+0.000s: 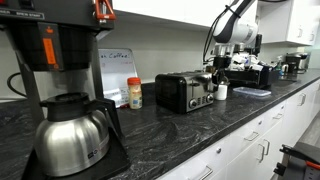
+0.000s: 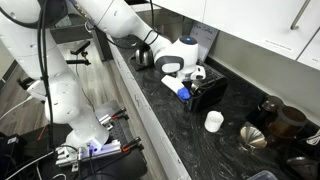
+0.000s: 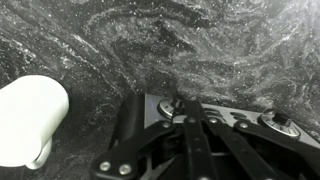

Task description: Push down the right toaster lever

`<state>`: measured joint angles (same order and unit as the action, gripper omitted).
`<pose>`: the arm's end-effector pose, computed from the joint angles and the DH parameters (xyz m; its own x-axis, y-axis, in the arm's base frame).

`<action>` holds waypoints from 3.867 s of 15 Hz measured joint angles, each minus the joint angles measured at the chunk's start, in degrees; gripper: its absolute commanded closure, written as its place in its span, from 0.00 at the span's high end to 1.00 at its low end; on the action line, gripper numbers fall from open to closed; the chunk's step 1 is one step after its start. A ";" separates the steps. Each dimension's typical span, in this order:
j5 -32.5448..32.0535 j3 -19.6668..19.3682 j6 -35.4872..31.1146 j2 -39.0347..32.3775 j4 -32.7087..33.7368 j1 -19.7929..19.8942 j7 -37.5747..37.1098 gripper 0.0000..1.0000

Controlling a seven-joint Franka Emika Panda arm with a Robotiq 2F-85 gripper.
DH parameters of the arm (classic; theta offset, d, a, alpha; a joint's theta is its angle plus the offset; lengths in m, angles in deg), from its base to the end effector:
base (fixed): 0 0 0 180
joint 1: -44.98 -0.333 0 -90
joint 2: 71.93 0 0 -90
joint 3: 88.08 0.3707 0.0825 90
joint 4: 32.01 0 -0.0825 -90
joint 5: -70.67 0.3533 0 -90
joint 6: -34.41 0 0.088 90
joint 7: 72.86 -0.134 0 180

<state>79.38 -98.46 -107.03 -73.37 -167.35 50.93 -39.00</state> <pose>0.4734 -0.1361 0.3744 0.9753 0.1863 0.1184 0.1921 -0.9805 -0.0401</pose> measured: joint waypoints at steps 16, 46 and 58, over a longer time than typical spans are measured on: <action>0.09 0.00 0.00 0.00 0.00 0.02 0.35 0.00; -9.31 0.07 30.05 13.49 12.12 -0.02 -4.56 0.00; -8.71 0.09 48.66 32.75 13.93 -2.20 -5.52 0.33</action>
<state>70.67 -98.37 -58.36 -40.62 -153.43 48.73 -44.52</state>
